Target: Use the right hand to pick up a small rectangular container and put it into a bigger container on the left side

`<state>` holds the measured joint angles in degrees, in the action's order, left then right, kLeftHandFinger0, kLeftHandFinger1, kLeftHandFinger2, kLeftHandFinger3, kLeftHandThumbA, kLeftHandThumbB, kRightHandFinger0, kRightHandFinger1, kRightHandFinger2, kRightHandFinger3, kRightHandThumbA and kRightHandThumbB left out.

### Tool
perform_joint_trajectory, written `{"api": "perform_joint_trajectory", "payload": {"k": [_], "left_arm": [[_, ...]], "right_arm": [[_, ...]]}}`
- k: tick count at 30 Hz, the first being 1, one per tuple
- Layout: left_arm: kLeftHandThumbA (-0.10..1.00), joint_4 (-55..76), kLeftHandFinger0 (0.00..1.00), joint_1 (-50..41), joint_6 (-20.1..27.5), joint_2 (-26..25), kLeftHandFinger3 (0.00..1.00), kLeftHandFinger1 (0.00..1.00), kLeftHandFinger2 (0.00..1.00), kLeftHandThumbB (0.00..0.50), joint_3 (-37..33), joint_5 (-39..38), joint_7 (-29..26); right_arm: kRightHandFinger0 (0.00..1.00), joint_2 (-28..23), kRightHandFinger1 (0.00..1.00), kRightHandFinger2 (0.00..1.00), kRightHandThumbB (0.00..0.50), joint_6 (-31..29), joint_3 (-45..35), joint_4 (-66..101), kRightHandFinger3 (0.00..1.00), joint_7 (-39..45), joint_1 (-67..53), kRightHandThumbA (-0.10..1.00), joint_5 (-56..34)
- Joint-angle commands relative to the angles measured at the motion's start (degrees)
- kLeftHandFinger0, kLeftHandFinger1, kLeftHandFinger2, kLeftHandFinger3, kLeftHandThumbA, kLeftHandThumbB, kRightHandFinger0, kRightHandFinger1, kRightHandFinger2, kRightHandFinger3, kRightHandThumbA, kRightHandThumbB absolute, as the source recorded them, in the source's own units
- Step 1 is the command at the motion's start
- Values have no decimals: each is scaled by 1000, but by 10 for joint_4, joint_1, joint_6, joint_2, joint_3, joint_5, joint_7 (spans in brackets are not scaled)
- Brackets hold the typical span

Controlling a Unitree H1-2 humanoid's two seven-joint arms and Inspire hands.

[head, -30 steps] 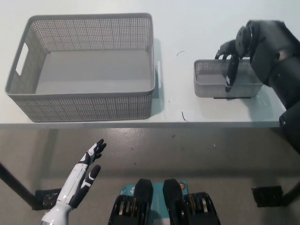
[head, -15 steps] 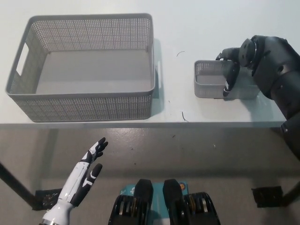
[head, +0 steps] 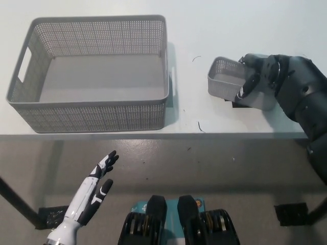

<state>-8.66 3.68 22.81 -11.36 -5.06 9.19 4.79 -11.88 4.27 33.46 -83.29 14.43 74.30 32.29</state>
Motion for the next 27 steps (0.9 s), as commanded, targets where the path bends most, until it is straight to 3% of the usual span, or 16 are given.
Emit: {"api": "perform_joint_trajectory", "payload": {"k": [1,2,3,5,6,8,10,12,14,16,19,20,21,23,27], "left_arm": [[1000,14,1000,4,13,-8,1000,1000,1000,269,2,3,1],[1000,14,1000,4,11,-8,1000,1000,1000,269,2,4,1],[1000,15,1000,1,14,-8,1000,1000,1000,257,2,7,-1],[1000,17,1000,-7,16,-8,1000,1000,1000,257,3,8,-3],[1000,20,1000,-15,15,-7,1000,1000,1000,258,2,6,-2],[1000,22,1000,-17,15,-7,1000,1000,1000,254,1,2,0],[1000,24,1000,-18,10,-6,1000,1000,1000,254,1,-1,3],[1000,20,1000,-20,14,-6,1000,1000,1000,261,1,0,2],[1000,17,1000,-19,16,-5,1000,1000,1000,271,0,0,2],[1000,14,1000,-18,20,-5,1000,1000,1000,269,0,5,-1],[1000,13,1000,-17,22,-6,1000,1000,1000,261,2,1,-1],[1000,16,1000,-21,22,-6,1000,1000,1000,261,3,0,-1],[1000,16,1000,-23,24,-6,1000,1000,1000,260,3,-1,-1],[1000,16,1000,-23,24,-6,1000,1000,1000,263,2,-2,0],[1000,15,1000,-28,22,-6,1000,1000,1000,263,-2,4,1]], "right_arm": [[5,-25,60,160,152,-61,-26,9,286,-163,29,-100,-14],[0,-28,77,223,161,-67,-30,10,266,-172,35,-100,-16],[30,-29,288,538,152,-78,-34,12,497,-178,46,-100,-17],[95,-28,501,851,159,-91,-40,17,841,-181,61,-100,-19],[105,-29,550,901,168,-102,-48,20,895,-181,70,-100,-25],[133,-31,561,891,193,-111,-63,24,872,-178,89,-100,-35],[163,-34,589,912,167,-120,-70,32,889,-185,117,-100,-31],[89,-34,535,911,157,-121,-83,41,944,-182,143,-100,-37],[9,-35,470,855,176,-141,-95,51,906,-190,166,-100,-43],[2,-37,464,845,163,-157,-103,64,900,-186,181,-100,-46],[41,-32,534,842,147,-157,-119,87,925,-181,203,-100,-52],[40,-29,529,837,163,-155,-121,96,927,-183,208,-100,-51],[8,-27,457,858,182,-152,-122,104,931,-180,215,-100,-48],[0,-21,439,874,165,-144,-126,112,978,-177,222,-100,-46],[10,-4,496,903,179,-137,-136,138,1000,-157,229,-100,-51]]}}
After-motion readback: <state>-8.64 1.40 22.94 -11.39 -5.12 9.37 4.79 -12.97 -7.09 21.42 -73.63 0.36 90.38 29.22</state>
